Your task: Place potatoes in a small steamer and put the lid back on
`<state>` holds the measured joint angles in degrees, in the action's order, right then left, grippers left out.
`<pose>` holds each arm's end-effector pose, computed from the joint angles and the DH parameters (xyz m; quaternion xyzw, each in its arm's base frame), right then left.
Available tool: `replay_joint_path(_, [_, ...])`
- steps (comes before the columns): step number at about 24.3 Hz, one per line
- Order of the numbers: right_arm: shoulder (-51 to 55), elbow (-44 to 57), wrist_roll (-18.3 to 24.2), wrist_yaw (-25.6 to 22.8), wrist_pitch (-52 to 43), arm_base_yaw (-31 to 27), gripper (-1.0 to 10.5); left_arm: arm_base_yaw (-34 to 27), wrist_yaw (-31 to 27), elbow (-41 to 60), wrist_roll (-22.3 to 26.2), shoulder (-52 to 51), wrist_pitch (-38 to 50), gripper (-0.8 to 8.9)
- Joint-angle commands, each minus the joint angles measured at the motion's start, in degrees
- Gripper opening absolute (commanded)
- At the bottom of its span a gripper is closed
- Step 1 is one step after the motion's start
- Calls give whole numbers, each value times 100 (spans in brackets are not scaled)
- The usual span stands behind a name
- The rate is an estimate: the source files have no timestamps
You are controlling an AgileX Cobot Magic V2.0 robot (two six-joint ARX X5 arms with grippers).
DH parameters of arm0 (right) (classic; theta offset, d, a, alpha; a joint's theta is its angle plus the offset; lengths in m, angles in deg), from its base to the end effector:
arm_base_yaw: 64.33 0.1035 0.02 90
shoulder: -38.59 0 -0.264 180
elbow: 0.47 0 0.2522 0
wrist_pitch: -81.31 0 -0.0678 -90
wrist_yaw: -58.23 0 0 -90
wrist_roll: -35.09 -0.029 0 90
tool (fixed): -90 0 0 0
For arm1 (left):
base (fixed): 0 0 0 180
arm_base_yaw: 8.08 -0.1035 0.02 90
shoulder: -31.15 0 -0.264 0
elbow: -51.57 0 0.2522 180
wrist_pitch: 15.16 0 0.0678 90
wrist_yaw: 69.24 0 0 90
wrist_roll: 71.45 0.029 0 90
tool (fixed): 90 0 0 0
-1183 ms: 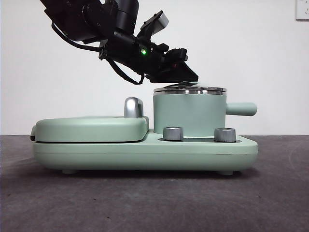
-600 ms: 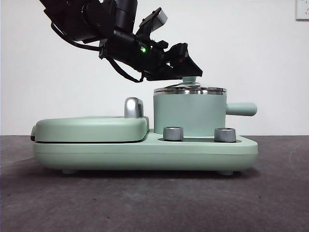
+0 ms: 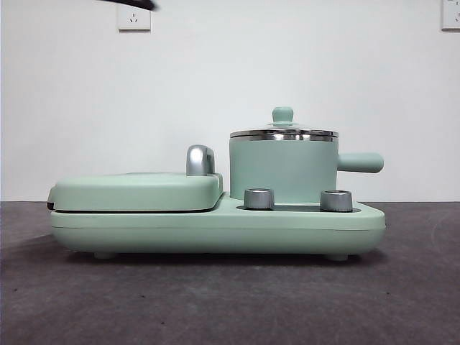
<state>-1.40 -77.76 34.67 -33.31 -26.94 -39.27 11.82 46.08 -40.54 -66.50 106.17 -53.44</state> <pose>0.0893 0.0409 0.3712 -0.0647 0.2889 0.1936 0.9353 0.2595 -0.1071 0.3987 0.0305 0.1672 -0.3855 0.9069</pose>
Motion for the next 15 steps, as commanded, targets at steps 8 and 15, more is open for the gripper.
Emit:
replay_joint_path(8, [-39,-52,-42,367,-92,31,385,-813,-68,2590,-726,-3440,-590,404])
replay_joint_path(15, [-35,-52,-48,365,-2,31,350,-881,-535,3095,-951,-4437,-1274,400])
